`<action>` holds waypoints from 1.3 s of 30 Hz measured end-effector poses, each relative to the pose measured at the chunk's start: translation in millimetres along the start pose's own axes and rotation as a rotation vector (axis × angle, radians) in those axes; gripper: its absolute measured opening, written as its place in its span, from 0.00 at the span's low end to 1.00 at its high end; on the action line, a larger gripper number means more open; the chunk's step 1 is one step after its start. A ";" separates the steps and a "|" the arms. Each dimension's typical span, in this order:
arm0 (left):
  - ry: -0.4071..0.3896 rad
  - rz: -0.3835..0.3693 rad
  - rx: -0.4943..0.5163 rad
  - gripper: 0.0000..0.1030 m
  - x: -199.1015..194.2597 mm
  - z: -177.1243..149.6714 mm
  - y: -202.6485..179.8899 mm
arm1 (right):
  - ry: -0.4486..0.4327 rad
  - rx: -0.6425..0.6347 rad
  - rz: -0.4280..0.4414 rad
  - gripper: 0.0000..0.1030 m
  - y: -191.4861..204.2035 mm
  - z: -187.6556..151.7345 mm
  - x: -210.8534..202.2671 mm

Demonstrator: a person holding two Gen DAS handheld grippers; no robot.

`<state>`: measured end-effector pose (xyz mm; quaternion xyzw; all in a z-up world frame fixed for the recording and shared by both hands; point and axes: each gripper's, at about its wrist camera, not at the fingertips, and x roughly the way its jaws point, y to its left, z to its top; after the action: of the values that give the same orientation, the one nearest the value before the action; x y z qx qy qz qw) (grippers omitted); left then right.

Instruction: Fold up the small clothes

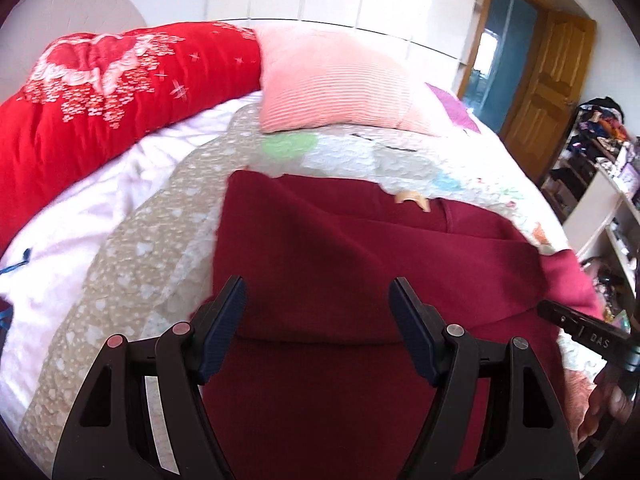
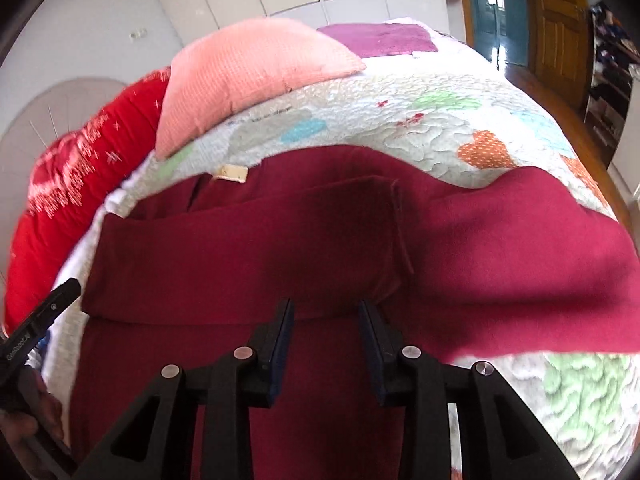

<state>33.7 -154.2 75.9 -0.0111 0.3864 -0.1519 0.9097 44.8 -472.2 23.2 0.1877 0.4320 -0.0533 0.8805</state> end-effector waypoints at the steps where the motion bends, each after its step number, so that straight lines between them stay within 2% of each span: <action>1: 0.010 -0.017 0.000 0.71 3.4 -0.3 -3.4 | -0.016 0.019 0.004 0.32 -5.1 -3.5 -8.8; 5: 0.079 -0.049 0.008 0.71 22.1 -7.2 -18.9 | -0.068 0.112 0.002 0.34 -36.8 -15.2 -37.7; 8: 0.104 -0.080 0.023 0.71 29.1 -12.2 -33.3 | -0.106 0.193 -0.030 0.34 -77.8 -23.7 -61.3; 12: 0.113 -0.099 0.065 0.71 32.0 -15.4 -51.1 | -0.138 0.353 -0.068 0.35 -156.5 -33.7 -89.9; 16: 0.124 -0.096 0.083 0.71 35.0 -16.9 -59.6 | -0.167 0.636 -0.073 0.39 -262.3 -56.7 -113.8; 21: 0.130 -0.109 0.071 0.71 38.1 -15.2 -69.6 | -0.131 0.849 -0.018 0.39 -336.6 -86.5 -110.9; 23: 0.128 -0.110 0.083 0.71 37.4 -15.0 -75.6 | -0.133 0.913 0.026 0.39 -351.4 -95.7 -104.0; 28: 0.119 -0.109 0.118 0.71 32.4 -15.1 -85.5 | -0.135 1.113 0.205 0.40 -371.7 -117.9 -70.0; 31: 0.113 -0.103 0.128 0.71 29.5 -14.6 -85.7 | -0.180 1.242 0.269 0.40 -380.9 -129.5 -57.9; 34: 0.117 -0.101 0.121 0.71 29.4 -12.1 -81.7 | -0.213 1.224 0.271 0.39 -383.8 -123.1 -53.0; 35: 0.117 -0.104 0.112 0.71 28.7 -11.0 -79.9 | -0.223 1.220 0.270 0.35 -385.0 -122.8 -54.8; 36: 0.118 -0.107 0.104 0.71 28.0 -10.0 -78.1 | -0.242 1.209 0.273 0.20 -384.6 -120.5 -57.6; 37: 0.120 -0.116 0.092 0.71 27.2 -8.7 -75.1 | -0.283 1.181 0.255 0.13 -381.2 -115.8 -66.6; 38: 0.121 -0.122 0.082 0.71 26.4 -8.0 -73.0 | -0.312 1.155 0.233 0.08 -378.5 -115.0 -76.2; 39: 0.123 -0.130 0.071 0.71 25.7 -6.9 -70.2 | -0.348 1.116 0.215 0.07 -372.5 -109.8 -87.1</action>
<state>26.9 -227.8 62.8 0.0054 0.4346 -0.2245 0.8722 -186.1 -780.9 -75.8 0.6536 0.1665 -0.2128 0.7070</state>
